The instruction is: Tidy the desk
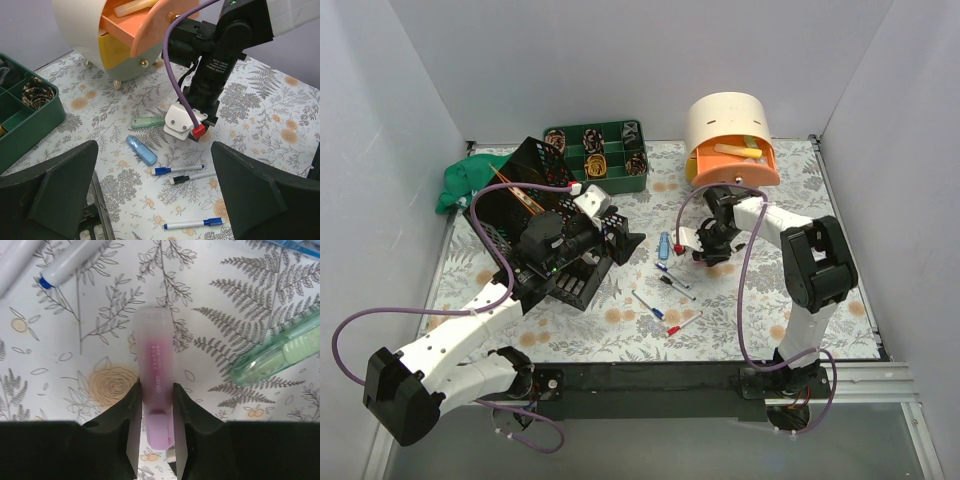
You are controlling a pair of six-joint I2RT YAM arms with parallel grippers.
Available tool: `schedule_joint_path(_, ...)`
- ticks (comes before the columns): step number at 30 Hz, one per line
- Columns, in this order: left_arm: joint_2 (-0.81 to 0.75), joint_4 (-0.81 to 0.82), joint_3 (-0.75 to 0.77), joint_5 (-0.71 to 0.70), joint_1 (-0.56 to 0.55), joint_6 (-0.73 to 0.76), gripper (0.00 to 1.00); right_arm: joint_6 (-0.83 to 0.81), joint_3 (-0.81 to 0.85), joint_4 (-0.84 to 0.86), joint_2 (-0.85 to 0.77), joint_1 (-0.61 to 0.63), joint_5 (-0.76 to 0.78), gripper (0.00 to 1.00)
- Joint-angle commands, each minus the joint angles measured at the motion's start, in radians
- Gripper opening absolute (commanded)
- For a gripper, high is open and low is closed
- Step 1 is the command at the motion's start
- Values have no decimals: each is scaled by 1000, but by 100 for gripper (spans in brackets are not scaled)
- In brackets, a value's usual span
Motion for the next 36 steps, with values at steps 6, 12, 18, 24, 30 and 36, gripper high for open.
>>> schedule_joint_path(6,-23,-3,21,0,-1,15,98,256,-57,28,-254,18,-138,11)
schedule_joint_path(12,-15,-3,21,5,-3,12,98,331,30,3,-446,18,-141,8)
schedule_joint_path(18,-10,-3,21,2,-3,12,98,397,222,25,-528,10,-14,9)
schedule_joint_path(24,-15,-6,21,-4,-3,17,98,409,401,63,-482,-70,32,9)
schedule_joint_path(30,-18,-8,21,-7,-3,21,98,420,509,83,-387,-171,0,11)
schedule_joint_path(36,-18,-9,23,-7,-3,25,98,420,561,94,-305,-234,-37,13)
